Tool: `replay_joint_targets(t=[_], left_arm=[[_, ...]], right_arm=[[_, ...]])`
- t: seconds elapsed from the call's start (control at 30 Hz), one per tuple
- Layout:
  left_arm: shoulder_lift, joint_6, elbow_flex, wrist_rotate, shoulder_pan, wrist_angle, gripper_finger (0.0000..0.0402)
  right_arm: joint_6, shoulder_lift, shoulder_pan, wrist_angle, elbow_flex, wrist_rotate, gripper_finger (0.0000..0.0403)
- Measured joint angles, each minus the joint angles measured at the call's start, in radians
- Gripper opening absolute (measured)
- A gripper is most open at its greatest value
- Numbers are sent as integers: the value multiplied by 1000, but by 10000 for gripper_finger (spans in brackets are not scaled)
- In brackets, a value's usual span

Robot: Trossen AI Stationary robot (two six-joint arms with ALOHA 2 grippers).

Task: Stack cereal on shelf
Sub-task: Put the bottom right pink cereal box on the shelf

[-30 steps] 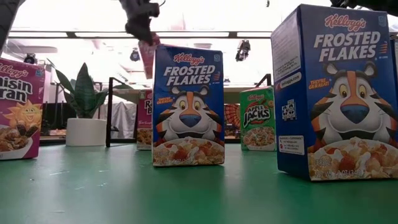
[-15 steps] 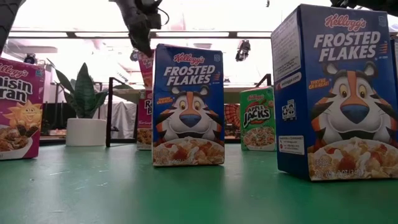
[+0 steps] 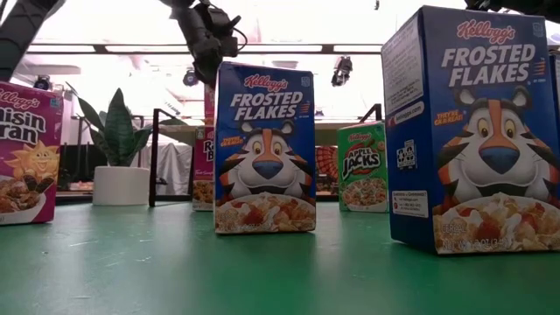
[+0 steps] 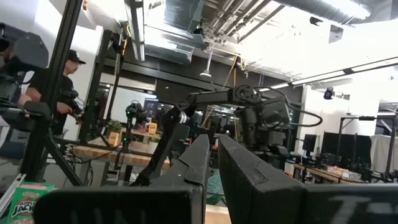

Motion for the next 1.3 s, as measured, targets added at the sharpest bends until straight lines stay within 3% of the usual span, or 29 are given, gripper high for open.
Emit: replay_joint_targets(t=[0.33, 0.63, 0.8, 1.07, 1.3], left_arm=[[6, -3, 50, 0, -4, -5, 215], [1, -90, 201, 0, -67, -45, 211], [-15, -125, 206, -4, -161, -119, 179], [-23, -184, 45, -251, -331, -129, 85], [-23, -209, -149, -481, -359, -50, 25]], right_arm=[[0, 0, 0, -1, 0, 0, 28], [0, 0, 0, -1, 0, 0, 28], [0, 0, 0, -1, 0, 0, 28], [4, 0, 0, -1, 0, 0, 28], [1, 0, 0, -1, 0, -1, 28]])
